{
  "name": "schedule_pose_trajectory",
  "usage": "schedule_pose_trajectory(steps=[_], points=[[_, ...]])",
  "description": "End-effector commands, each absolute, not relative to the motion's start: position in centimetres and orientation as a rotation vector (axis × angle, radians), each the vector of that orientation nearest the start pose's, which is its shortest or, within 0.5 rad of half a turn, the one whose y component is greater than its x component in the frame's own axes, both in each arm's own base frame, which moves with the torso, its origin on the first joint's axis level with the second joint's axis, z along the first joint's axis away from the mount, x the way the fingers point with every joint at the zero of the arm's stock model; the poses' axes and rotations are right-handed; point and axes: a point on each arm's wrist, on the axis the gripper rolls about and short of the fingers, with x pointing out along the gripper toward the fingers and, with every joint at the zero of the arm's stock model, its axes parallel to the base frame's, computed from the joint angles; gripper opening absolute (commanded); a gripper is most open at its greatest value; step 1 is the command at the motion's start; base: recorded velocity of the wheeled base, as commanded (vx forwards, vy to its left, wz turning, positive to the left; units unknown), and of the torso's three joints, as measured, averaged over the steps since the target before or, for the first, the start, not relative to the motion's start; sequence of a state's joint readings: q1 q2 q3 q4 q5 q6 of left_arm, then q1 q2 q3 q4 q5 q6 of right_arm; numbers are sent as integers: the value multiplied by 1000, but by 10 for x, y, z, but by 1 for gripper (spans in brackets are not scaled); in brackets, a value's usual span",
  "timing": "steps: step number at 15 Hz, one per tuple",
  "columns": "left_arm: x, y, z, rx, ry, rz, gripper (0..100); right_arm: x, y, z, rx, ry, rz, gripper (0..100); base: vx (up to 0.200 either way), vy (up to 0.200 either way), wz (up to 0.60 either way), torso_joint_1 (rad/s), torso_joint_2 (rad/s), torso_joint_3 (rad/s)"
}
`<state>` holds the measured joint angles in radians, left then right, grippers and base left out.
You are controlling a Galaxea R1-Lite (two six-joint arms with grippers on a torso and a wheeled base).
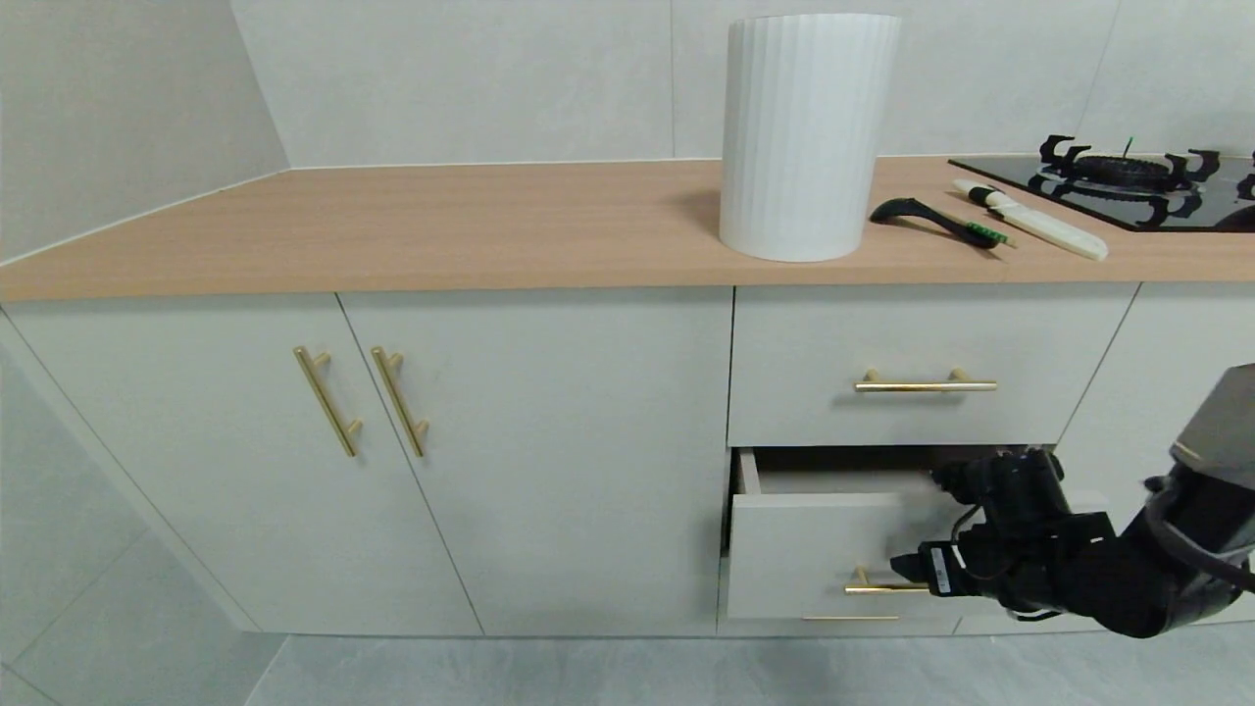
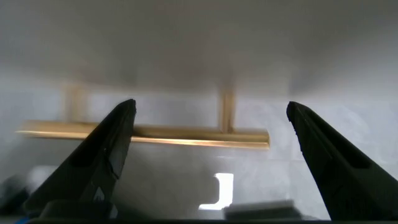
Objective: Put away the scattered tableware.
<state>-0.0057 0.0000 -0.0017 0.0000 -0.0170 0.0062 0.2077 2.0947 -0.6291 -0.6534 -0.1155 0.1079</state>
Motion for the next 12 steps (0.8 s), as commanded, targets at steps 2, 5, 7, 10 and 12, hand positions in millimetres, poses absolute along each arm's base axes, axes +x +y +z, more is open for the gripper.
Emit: schedule_pose_trajectory(steps=[2,5,7,10,12], points=[[-23,0,76,6,0,-23,100,282,59,102,20,616,105,100,0,0,0,0,0,0],[-23,0,76,6,0,-23,100,273,64,123,29,539,131,100,0,0,0,0,0,0],[-23,0,76,6,0,-23,100,275,67,120,30,539,133,100,0,0,0,0,0,0],[-23,0,76,6,0,-23,100,293,71,96,27,529,120,100,0,0,0,0,0,0],[-23,0,76,6,0,-21,100,302,72,81,16,516,75,100,0,0,0,0,0,0]])
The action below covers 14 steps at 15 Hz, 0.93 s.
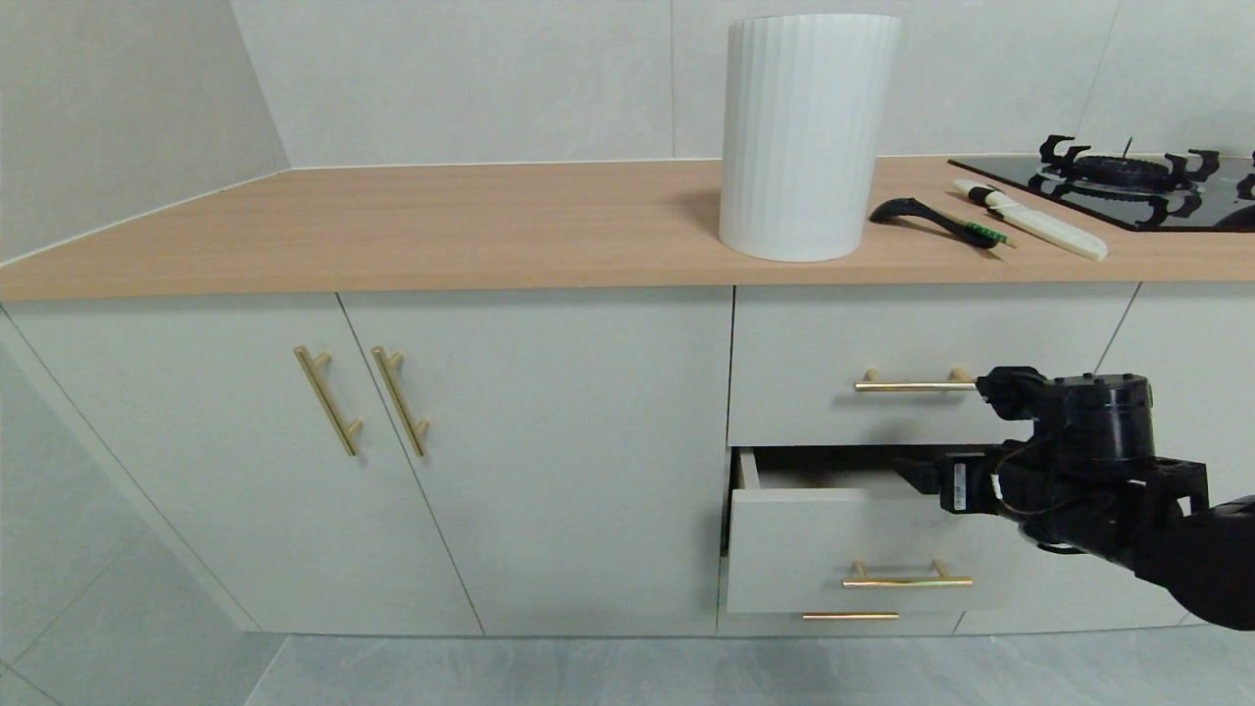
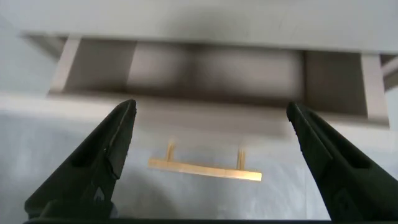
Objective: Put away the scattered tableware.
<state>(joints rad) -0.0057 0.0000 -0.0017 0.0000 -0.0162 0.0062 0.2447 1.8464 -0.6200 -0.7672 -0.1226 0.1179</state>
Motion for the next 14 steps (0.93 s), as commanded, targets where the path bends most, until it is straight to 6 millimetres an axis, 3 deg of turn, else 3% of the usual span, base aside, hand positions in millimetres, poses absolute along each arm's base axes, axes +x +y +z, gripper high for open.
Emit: schedule_pose_trajectory(steps=[1,7,14], points=[[-23,0,76,6,0,-23,100,310,74,69,14,492,48,100,0,0,0,0,0,0],[-23,0,76,6,0,-21,100,335,78,32,18,367,-22,100,0,0,0,0,0,0],[-23,0,76,6,0,-21,100,333,78,32,15,370,-22,100,0,0,0,0,0,0]])
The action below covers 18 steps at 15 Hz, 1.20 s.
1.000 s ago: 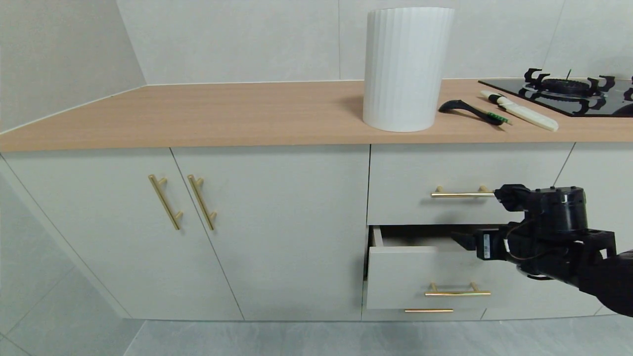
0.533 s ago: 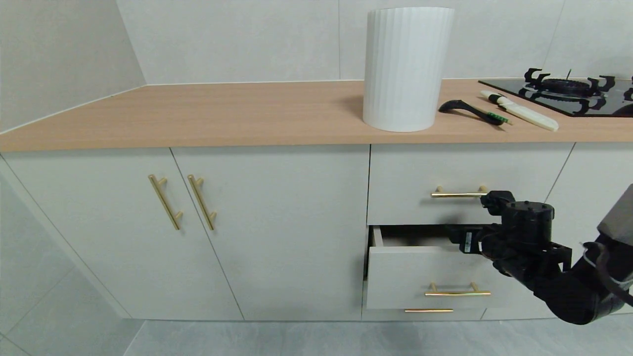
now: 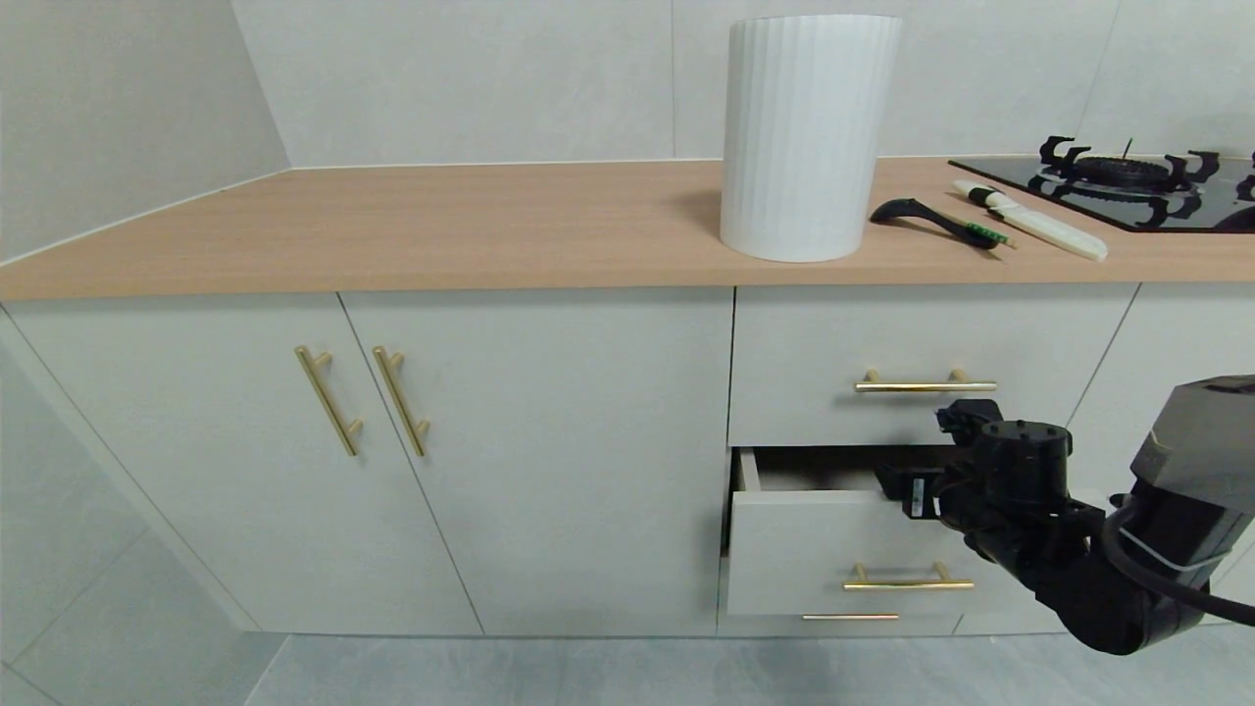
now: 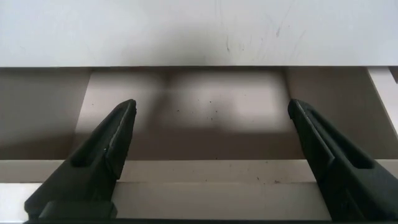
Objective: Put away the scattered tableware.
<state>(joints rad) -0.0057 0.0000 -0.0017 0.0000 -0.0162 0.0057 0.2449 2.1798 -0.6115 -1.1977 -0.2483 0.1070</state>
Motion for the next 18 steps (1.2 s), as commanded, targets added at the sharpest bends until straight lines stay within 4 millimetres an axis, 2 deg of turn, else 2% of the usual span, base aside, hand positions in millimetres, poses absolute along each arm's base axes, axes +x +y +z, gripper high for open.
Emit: schedule_pose_trajectory(steps=[1,9,14,18], points=[[-23,0,76,6,0,-21,100,332,78,34,13,368,-21,100,0,0,0,0,0,0],[-23,0,76,6,0,-21,100,314,81,48,-5,412,6,100,0,0,0,0,0,0],[-23,0,76,6,0,-21,100,286,76,65,-36,584,63,100,0,0,0,0,0,0],[-23,0,76,6,0,-23,100,271,73,70,-97,700,118,100,0,0,0,0,0,0]])
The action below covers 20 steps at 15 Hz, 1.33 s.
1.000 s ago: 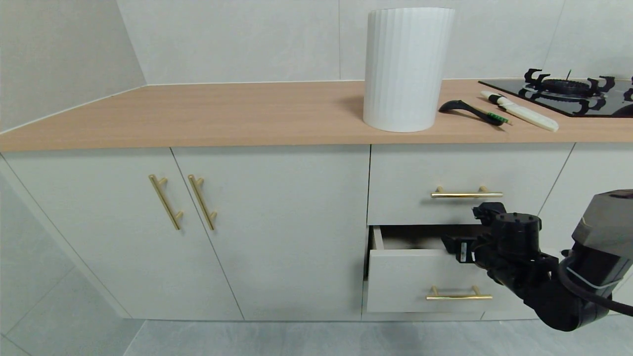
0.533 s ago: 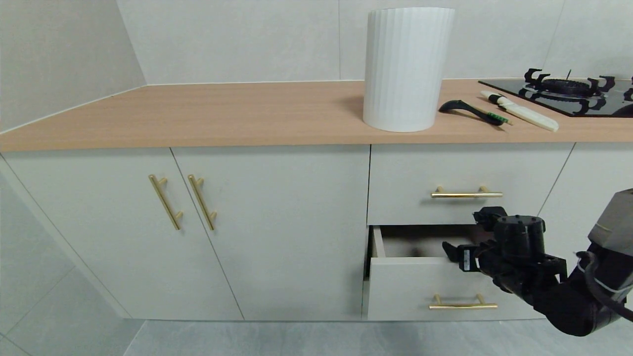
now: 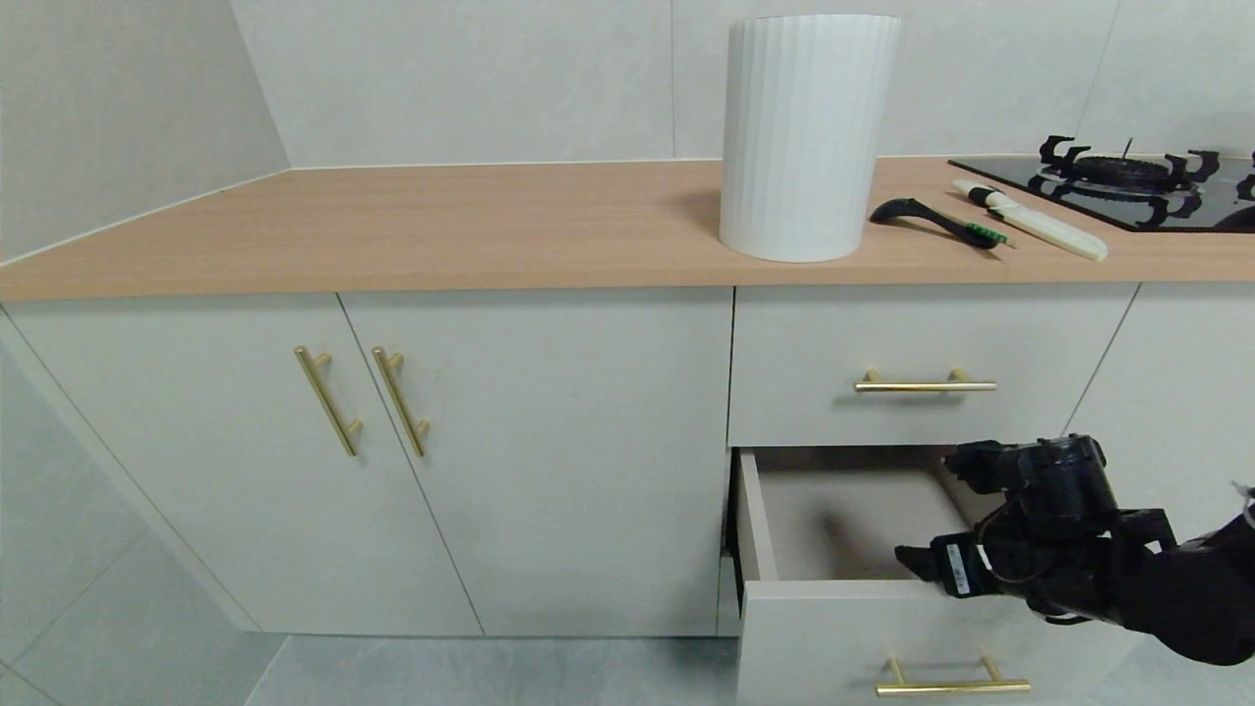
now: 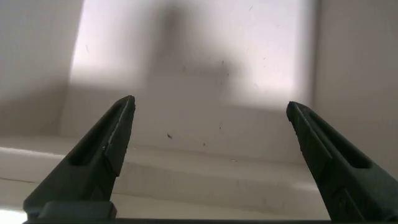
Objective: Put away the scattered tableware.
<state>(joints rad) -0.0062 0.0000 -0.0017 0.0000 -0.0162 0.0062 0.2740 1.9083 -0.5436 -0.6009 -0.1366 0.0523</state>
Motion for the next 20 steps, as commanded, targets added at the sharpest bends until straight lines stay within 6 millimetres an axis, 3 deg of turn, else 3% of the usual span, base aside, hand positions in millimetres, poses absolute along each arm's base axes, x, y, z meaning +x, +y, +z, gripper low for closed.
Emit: schedule_pose_trajectory(steps=[1,14,20], points=[[-23,0,76,6,0,-21,100,265,73,69,-131,759,146,100,0,0,0,0,0,0],[-23,0,76,6,0,-23,100,226,69,58,-395,1168,250,100,0,0,0,0,0,0],[-23,0,76,6,0,-23,100,216,67,61,-454,1246,285,100,0,0,0,0,0,0]])
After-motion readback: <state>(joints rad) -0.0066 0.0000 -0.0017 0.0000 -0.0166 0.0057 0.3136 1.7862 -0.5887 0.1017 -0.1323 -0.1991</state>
